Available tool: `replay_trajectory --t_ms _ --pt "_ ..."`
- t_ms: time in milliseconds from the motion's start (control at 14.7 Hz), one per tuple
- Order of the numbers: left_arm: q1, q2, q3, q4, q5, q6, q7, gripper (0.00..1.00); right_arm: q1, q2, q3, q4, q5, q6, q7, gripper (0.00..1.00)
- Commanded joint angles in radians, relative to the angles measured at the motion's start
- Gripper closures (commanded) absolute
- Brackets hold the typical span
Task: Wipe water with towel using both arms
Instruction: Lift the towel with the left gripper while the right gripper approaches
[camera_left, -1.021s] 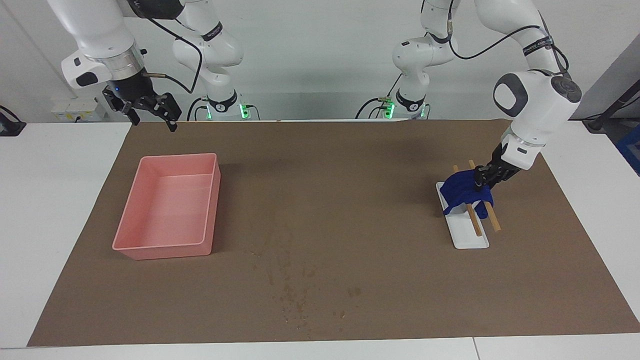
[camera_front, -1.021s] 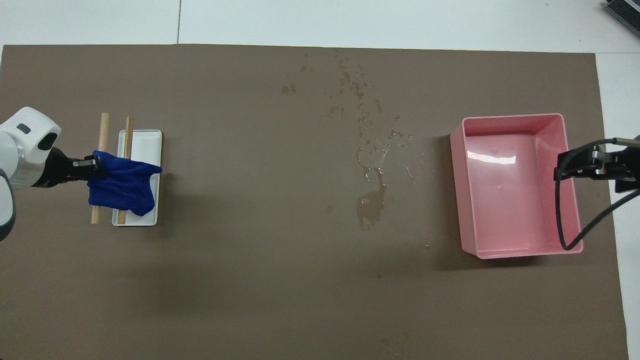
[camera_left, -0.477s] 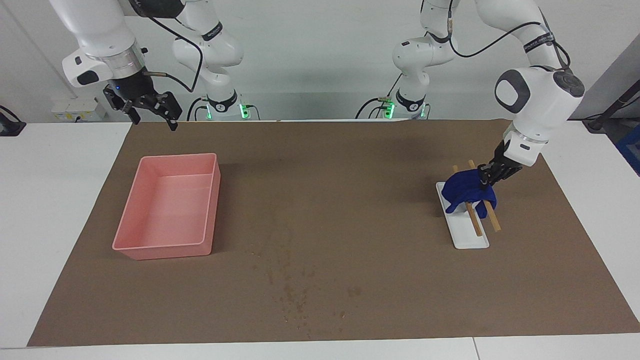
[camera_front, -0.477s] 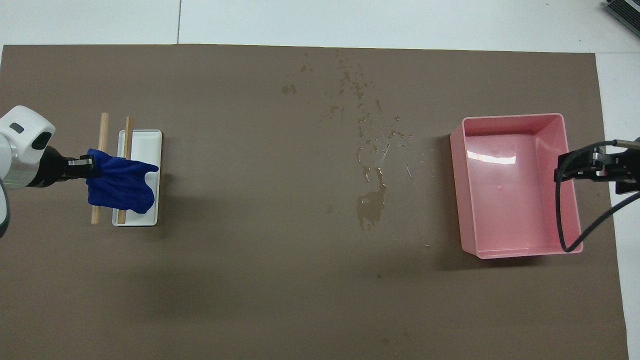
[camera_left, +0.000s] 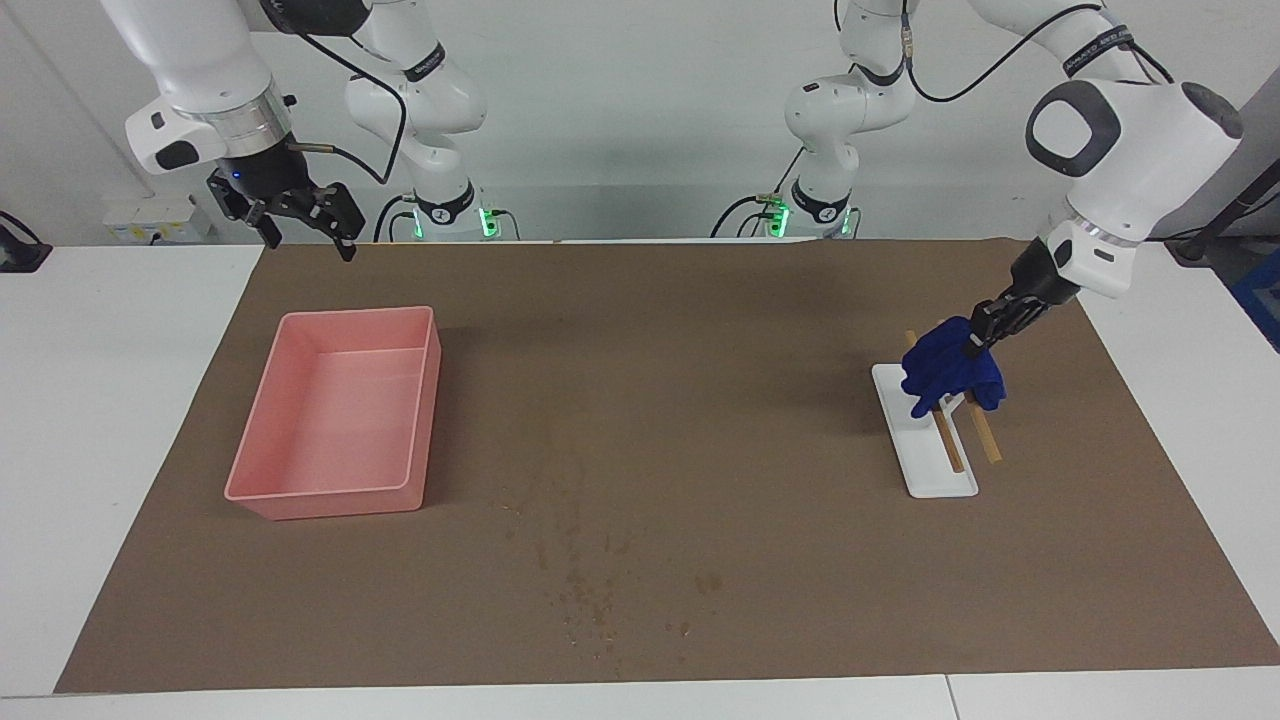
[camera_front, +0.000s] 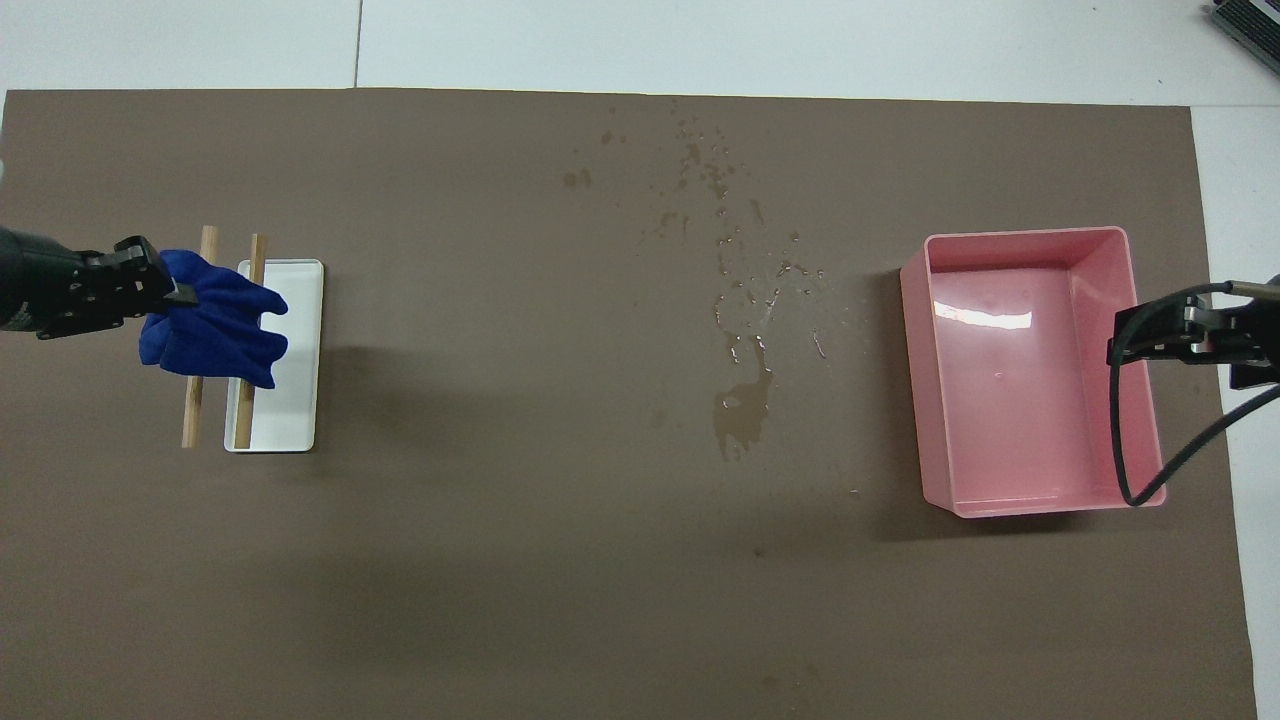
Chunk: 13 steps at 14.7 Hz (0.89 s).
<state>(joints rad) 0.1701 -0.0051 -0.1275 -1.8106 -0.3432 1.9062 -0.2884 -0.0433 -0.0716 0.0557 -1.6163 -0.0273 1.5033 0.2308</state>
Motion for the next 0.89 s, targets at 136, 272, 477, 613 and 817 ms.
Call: replay_trajectory --t_ms 136,272,477,613,817 --pt "-0.035 -0.013 -0.156 0.114 -0.085 -0.013 -0.703 1.00 0.000 -0.028 0.012 -0.034 0.024 0.017 -0.022 0.00" --pt "-0.053 -0.009 -0.220 0.114 -0.105 0.035 -0.996 1.00 0.000 -0.027 0.013 -0.033 0.072 0.018 -0.010 0.00" --pt "-0.115 -0.015 -0.227 0.087 -0.260 0.120 -1.224 1.00 0.002 -0.027 0.016 -0.033 0.157 0.021 0.018 0.00" --pt "-0.133 -0.021 -0.228 0.065 -0.379 0.190 -1.395 1.00 0.006 -0.027 0.023 -0.033 0.231 0.037 0.085 0.00" --pt "-0.234 -0.021 -0.228 0.021 -0.405 0.383 -1.616 1.00 0.074 -0.020 0.038 -0.033 0.297 0.095 0.154 0.00"
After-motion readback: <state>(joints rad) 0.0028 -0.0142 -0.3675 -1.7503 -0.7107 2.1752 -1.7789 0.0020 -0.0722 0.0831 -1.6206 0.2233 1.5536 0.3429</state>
